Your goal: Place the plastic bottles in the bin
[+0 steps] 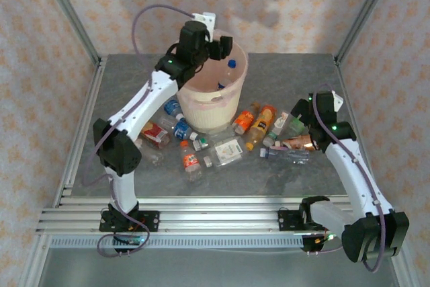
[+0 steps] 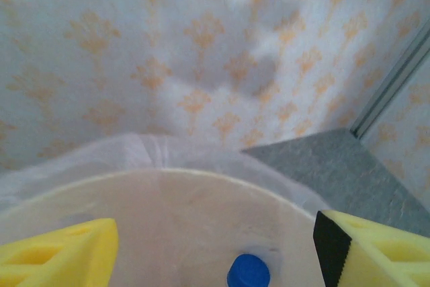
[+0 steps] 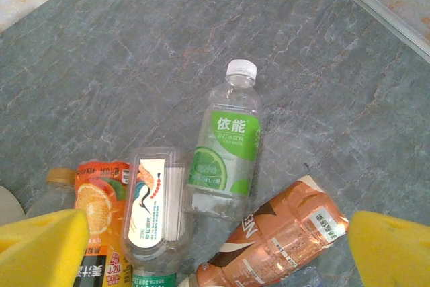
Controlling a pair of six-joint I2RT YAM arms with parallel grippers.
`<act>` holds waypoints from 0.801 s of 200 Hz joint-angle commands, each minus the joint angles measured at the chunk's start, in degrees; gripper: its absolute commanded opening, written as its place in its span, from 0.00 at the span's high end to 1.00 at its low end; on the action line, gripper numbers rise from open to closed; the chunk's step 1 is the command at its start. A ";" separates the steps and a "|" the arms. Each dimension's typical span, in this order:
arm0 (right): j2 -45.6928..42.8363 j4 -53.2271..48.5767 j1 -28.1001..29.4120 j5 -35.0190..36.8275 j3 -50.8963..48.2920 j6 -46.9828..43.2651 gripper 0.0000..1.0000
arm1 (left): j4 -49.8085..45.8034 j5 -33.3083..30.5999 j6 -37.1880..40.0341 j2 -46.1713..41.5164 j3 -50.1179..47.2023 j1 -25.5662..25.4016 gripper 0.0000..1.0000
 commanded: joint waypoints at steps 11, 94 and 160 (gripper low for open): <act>-1.76 -1.69 0.33 1.34 0.08 -0.44 0.01 | -9.69 -9.22 -5.31 -10.20 2.69 0.57 0.20; -2.90 -5.70 0.38 3.34 2.01 0.19 0.01 | -19.25 -22.11 -25.23 -40.18 -30.37 9.40 0.02; -1.88 -7.55 0.38 4.67 4.30 0.85 0.01 | -32.09 -18.96 -37.27 -51.39 -51.28 17.91 0.00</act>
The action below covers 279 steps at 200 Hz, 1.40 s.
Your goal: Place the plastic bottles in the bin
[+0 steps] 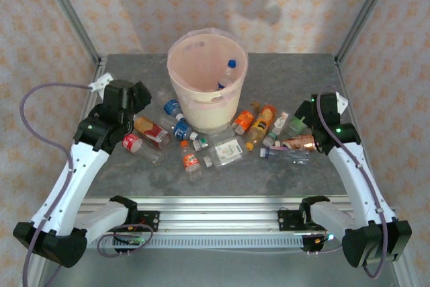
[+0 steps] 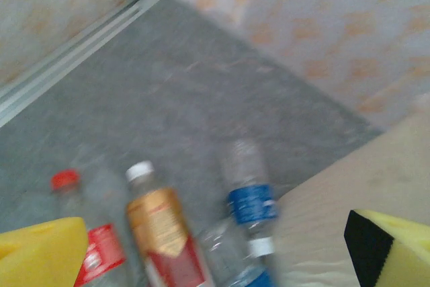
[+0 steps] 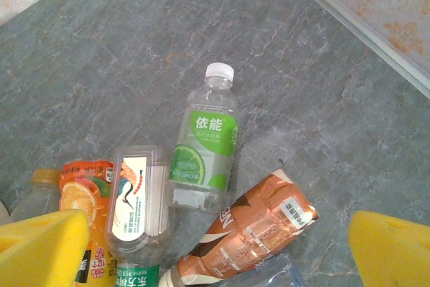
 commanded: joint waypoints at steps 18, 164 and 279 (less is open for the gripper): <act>1.06 -2.98 0.36 1.19 2.54 0.75 0.01 | -5.71 6.65 -7.04 -2.66 -7.95 9.04 0.00; 3.99 -3.55 0.32 -0.32 3.25 1.63 0.01 | 13.18 32.07 -8.95 7.58 -27.19 28.96 0.01; 4.81 -3.86 0.36 -0.54 4.30 2.01 0.01 | 17.47 33.11 -8.87 18.01 -27.58 30.22 0.10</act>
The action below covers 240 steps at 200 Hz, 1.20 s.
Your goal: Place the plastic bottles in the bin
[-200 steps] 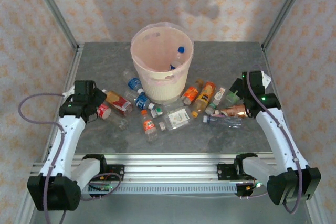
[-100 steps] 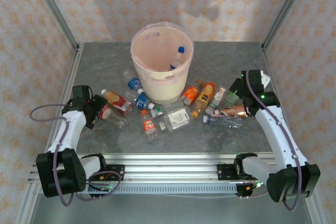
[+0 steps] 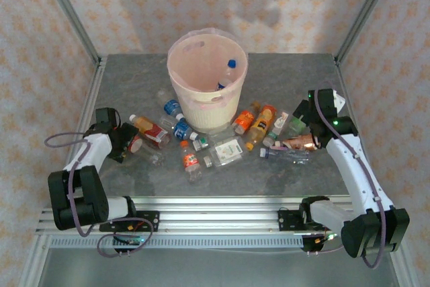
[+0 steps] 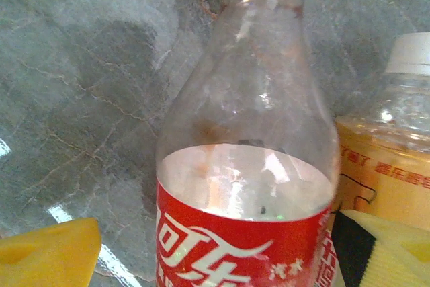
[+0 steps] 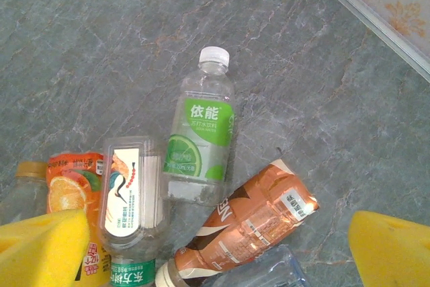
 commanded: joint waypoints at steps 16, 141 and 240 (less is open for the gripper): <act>0.61 -1.45 0.34 0.08 2.30 0.64 0.01 | 1.75 0.22 0.41 1.73 -1.13 0.94 0.11; 1.08 -1.60 0.34 0.06 2.47 1.38 0.01 | 2.55 -0.92 -0.08 2.84 -2.95 3.35 0.40; 0.12 0.22 0.42 -0.83 1.08 1.83 0.01 | -4.44 -7.95 5.20 -22.61 7.99 3.25 0.51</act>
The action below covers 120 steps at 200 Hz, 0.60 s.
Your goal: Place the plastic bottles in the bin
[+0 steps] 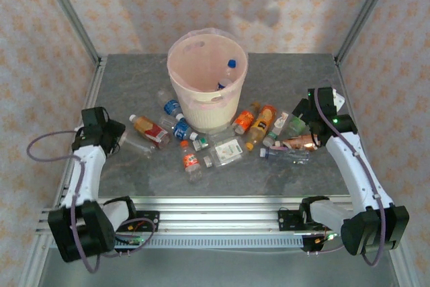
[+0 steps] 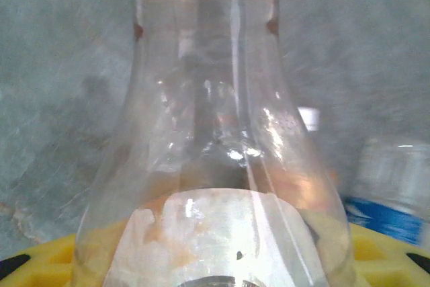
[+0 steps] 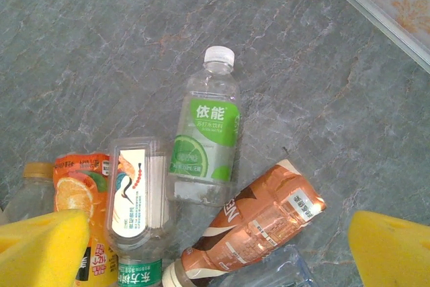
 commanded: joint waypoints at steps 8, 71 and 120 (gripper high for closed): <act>-1.11 0.67 0.42 -0.23 -0.10 1.30 0.01 | -1.42 -4.38 3.70 -7.72 6.87 0.12 0.51; -1.24 2.07 0.42 -2.37 -0.24 2.13 0.01 | 7.47 -6.51 5.23 -10.02 17.72 -6.60 0.54; -2.00 1.67 0.42 -2.96 -0.38 2.44 0.01 | 18.94 -9.93 9.84 -2.09 28.72 -18.57 0.56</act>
